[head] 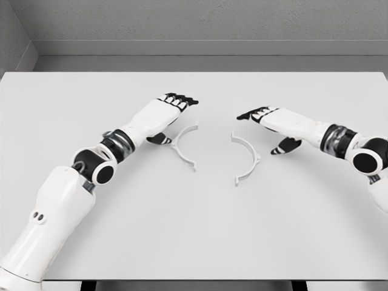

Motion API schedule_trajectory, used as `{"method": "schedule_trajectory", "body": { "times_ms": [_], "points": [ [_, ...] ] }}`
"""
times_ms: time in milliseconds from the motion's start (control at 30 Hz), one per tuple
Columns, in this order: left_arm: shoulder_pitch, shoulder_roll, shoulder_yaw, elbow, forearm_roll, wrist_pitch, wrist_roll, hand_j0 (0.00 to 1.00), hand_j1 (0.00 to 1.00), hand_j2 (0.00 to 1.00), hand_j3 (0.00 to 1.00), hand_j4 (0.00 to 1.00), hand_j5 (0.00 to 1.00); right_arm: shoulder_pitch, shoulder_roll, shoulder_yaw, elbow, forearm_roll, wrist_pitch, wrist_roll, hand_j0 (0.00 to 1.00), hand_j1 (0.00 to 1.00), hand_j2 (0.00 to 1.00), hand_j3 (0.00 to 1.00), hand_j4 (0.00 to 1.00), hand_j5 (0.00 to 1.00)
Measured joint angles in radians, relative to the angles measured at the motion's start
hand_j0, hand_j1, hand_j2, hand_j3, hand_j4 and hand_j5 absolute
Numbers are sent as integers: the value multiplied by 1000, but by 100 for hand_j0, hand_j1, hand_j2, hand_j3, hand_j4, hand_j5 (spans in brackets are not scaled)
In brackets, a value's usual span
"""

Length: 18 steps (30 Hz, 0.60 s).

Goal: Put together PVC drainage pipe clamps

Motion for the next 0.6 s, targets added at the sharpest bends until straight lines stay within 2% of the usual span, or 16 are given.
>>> {"method": "schedule_trajectory", "body": {
  "times_ms": [600],
  "points": [
    [-20,1,20,12,5,-2,0,100,100,100,100,100,100,2,4,40,-46,-8,6,6,100,100,100,100,100,100]
  ]
}}
